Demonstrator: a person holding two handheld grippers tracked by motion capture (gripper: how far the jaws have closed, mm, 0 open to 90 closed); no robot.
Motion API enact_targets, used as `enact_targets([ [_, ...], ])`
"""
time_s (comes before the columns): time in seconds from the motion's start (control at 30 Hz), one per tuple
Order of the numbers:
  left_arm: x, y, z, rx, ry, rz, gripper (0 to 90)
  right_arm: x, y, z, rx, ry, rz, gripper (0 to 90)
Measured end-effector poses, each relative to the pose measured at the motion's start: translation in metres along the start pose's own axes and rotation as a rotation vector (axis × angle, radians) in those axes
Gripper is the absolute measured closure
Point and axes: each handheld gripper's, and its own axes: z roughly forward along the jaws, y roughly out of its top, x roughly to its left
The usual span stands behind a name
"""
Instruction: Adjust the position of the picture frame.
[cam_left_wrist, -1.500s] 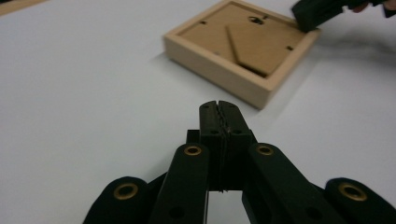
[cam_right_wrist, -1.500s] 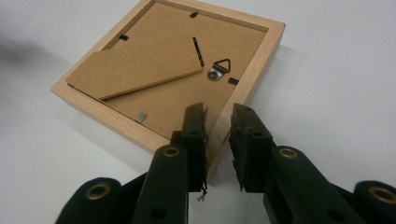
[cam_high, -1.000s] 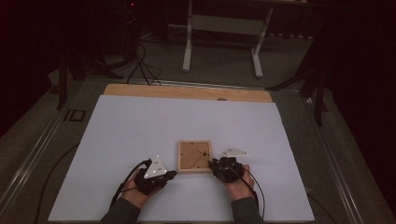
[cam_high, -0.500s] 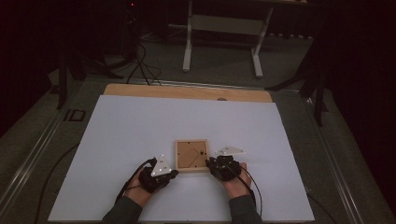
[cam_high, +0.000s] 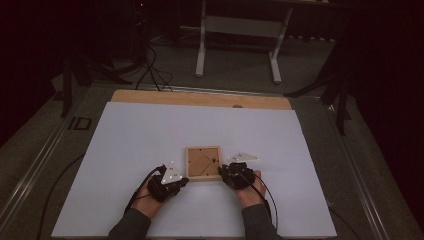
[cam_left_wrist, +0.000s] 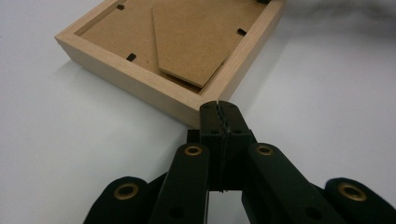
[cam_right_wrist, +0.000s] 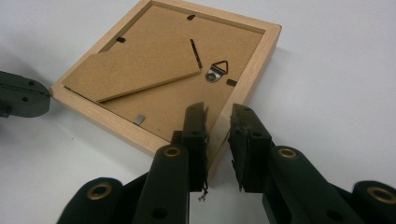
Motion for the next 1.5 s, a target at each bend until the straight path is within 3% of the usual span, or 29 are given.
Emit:
enact_targets([
  [0.6, 0.014, 0.004, 0.004, 0.000, 0.044, -0.053, 89.6, 0.000, 0.010, 0.012, -0.009, -0.015, -0.004, 75.9],
  [1.5, 0.017, 0.005, 0.007, 0.001, 0.063, -0.079, 89.1, -0.001, 0.013, 0.018, -0.030, -0.012, 0.001, 75.8],
])
